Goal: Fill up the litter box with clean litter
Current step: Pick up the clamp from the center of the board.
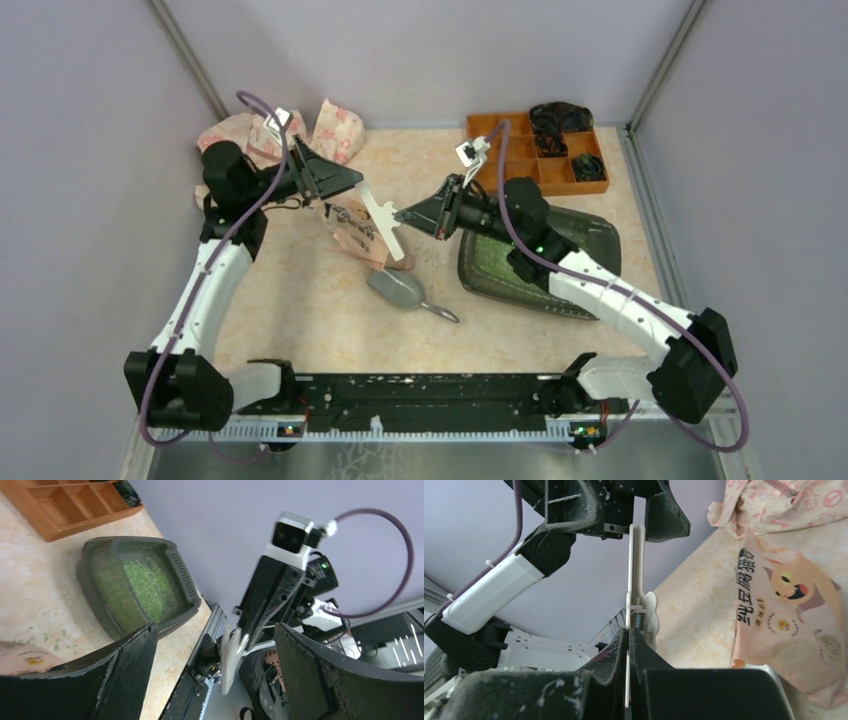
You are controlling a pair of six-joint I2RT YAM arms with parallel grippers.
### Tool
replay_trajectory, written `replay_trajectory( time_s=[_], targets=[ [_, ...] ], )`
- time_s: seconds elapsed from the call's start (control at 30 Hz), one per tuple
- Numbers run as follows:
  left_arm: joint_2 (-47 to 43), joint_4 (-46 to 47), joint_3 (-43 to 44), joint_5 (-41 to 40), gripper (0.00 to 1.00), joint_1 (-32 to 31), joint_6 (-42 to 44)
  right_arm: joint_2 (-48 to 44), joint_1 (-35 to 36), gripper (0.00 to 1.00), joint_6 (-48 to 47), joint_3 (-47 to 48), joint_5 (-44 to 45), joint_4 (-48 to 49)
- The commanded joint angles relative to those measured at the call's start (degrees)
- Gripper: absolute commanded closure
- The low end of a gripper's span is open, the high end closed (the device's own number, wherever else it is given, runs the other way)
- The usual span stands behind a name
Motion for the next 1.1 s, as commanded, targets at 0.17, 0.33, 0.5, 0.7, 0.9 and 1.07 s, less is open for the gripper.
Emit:
replay_trajectory(
  time_s=[0.17,0.33,0.5,0.7,0.9,1.07],
  targets=[
    [-2.45,8.65,-0.52,0.75,0.23,-3.89,-1.18,3.65,-0.44,1.00,8.40,2.57,-5.11,13.57],
    [-2.66,7.91,-1.32,0.22,0.38,-4.24,-0.65,4.34,-0.75,1.00,9.57,3.08,-4.59,15.14],
    [-2.70,7.74,-1.54,-0.18,0.50,-4.46,-0.56,5.36,-0.89,1.00,10.09,4.09,-4.71,16.10],
    [-2.38,6.79,-1.17,-0.16,0.63,-4.47,-0.15,5.83,-1.65,1.00,10.05,4.33,-4.00,16.42],
    [-1.65,4.93,-0.29,-0.56,0.91,-4.47,0.64,6.49,-1.86,1.00,9.71,5.11,-4.41,16.26],
    [-0.48,4.92,0.56,0.44,0.97,-4.47,0.00,7.07,-2.37,0.75,7.92,6.89,-7.42,12.87]
  ],
)
